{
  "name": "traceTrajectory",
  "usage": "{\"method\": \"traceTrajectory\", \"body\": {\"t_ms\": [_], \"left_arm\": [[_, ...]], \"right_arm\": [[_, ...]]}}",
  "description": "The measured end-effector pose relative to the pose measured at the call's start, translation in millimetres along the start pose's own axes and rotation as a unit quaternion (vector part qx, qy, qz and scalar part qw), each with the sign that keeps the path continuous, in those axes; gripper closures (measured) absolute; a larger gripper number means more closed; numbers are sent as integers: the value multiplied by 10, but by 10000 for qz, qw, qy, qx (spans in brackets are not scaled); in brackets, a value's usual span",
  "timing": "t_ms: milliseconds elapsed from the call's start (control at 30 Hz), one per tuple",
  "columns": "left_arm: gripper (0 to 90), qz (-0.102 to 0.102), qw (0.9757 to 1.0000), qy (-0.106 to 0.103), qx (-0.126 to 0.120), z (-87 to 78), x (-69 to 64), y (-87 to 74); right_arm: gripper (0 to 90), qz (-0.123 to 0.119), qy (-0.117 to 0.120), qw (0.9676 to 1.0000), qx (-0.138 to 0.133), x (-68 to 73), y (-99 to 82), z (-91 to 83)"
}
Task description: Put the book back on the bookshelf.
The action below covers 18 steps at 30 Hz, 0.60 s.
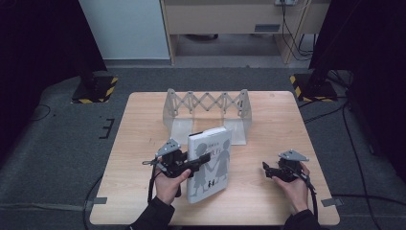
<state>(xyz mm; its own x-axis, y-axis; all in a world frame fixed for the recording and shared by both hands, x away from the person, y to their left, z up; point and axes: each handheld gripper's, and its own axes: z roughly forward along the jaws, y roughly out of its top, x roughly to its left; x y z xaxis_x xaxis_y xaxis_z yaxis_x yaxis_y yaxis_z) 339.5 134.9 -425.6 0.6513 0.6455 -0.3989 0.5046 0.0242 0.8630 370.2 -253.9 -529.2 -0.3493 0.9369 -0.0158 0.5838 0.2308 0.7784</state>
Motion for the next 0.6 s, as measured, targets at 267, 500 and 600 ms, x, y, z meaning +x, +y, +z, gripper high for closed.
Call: {"method": "traceTrajectory", "body": {"t_ms": [267,500,600], "left_arm": [[527,83,9992,378,-109,-142,96,91],[527,97,9976,629,-258,-304,201,188],[527,134,9965,762,-309,-357,238,220]], "right_arm": [[165,-44,-22,9998,212,-13,-32,41],[148,-54,1,9994,338,-15,-50,75],[134,23,16,9993,369,-28,-47,82]]}}
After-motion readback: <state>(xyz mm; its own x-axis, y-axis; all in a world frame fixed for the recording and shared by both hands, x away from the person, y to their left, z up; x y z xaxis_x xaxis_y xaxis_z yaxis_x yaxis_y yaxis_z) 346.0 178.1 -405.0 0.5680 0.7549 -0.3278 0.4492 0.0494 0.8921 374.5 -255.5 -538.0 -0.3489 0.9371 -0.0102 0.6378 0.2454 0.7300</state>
